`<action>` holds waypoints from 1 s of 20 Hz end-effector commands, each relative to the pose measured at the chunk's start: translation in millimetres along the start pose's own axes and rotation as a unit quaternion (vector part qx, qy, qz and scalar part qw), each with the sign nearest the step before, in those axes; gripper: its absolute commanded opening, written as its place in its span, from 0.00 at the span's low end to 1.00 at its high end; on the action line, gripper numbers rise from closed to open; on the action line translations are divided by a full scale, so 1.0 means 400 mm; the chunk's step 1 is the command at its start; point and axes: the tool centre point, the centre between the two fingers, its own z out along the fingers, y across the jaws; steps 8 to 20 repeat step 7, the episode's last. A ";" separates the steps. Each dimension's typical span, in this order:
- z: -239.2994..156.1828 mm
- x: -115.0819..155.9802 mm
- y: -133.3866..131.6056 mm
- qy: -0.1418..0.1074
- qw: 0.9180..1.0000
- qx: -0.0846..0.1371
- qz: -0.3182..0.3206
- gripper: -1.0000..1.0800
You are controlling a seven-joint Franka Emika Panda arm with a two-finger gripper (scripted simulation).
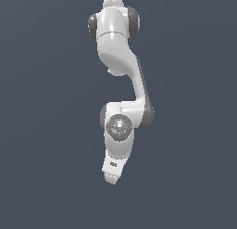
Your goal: Pick up the object and move it to a goal position.
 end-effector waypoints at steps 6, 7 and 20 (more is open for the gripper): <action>-0.001 0.009 0.013 0.000 1.000 0.000 0.000 0.00; -0.001 0.009 0.013 0.000 1.000 0.000 0.000 0.00; -0.001 0.009 0.013 0.000 1.000 0.000 0.000 0.00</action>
